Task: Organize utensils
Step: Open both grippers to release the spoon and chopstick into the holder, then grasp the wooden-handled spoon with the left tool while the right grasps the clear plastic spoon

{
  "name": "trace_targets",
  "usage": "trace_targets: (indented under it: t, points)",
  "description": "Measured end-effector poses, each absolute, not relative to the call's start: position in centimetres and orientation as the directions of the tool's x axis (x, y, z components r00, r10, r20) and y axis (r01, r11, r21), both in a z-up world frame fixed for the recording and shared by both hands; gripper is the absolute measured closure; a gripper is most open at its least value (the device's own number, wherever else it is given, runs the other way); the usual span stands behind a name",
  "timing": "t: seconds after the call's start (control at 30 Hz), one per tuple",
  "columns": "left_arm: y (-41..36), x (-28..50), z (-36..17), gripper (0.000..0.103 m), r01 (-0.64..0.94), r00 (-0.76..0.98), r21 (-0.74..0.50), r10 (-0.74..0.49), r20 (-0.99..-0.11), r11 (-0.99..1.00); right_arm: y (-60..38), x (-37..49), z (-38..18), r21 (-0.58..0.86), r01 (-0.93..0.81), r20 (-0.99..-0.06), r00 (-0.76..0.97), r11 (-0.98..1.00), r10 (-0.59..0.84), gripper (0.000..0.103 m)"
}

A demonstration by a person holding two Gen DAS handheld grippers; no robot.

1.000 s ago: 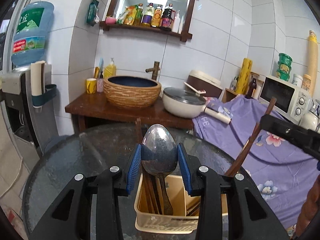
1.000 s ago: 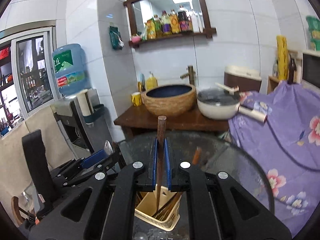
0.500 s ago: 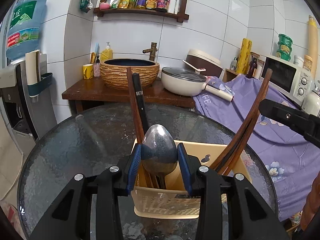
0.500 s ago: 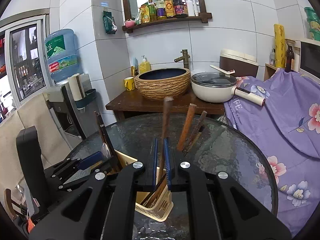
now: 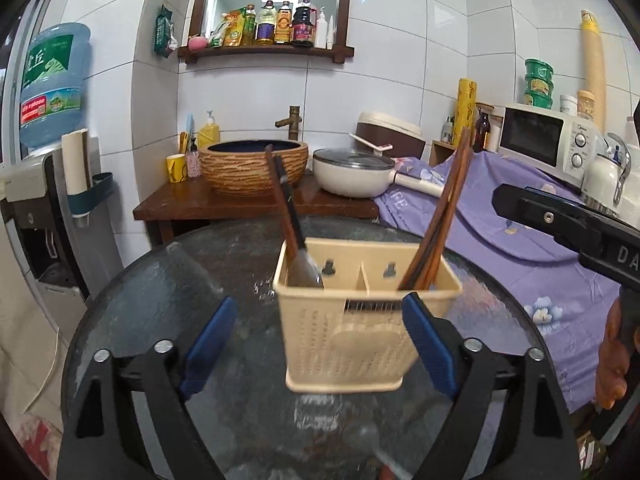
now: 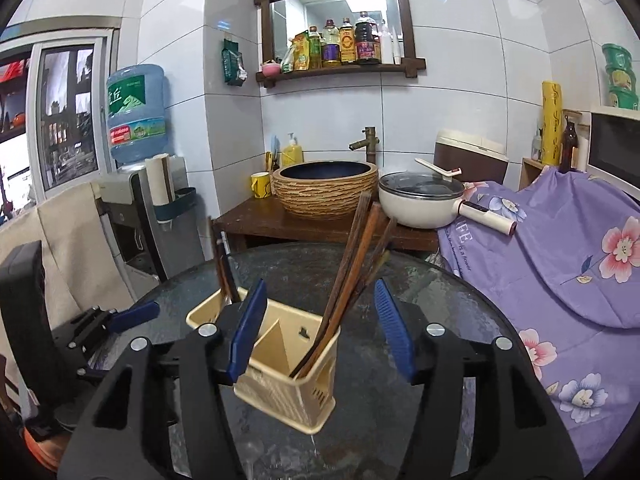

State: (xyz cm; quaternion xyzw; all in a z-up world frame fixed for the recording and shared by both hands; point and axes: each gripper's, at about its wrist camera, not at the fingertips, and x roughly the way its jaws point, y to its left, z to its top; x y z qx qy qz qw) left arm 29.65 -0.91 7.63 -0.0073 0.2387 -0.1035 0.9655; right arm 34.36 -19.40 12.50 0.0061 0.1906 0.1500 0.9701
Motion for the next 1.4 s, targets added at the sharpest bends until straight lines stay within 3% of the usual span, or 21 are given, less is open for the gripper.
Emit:
trace_targets:
  t: [0.27,0.53,0.67,0.77,1.07,1.4]
  points:
    - [1.0,25.7,2.4,0.017,0.197,0.774,-0.071,-0.200,-0.601,0.978,-17.9,31.3,6.1,0.047,-0.333,-0.490,0.814,0.942,0.312,0.041]
    - [-2.3,24.4,-2.0,0.049,0.356,0.600,-0.097,-0.307,-0.738,0.929,-19.9,30.5,-0.5,0.133,-0.236,-0.612,0.745,0.963,0.267,0.041]
    - [-4.0,24.1,-3.3,0.053,0.406,0.562,-0.076,-0.314,-0.765,0.911,-20.8,29.8,-2.0,0.166,-0.207,-0.644,0.718,0.964,0.265,0.041]
    - [-5.4,24.4,-4.4,0.062,0.436,0.527,-0.049,-0.299,-0.795,0.899,-21.0,29.5,-2.3,0.184,-0.197,-0.656,0.705,0.963,0.269,0.041]
    - [-6.1,25.7,-5.2,0.086,0.425,0.514,-0.040,-0.278,-0.811,0.904,-21.1,28.8,-2.0,0.187,-0.212,-0.657,0.698,0.959,0.283,0.041]
    - [-1.9,26.8,-4.5,0.086,0.300,0.544,-0.150,-0.298,-0.784,0.942,-17.8,30.6,-3.5,0.150,-0.295,-0.723,0.619,0.944,0.308,0.041]
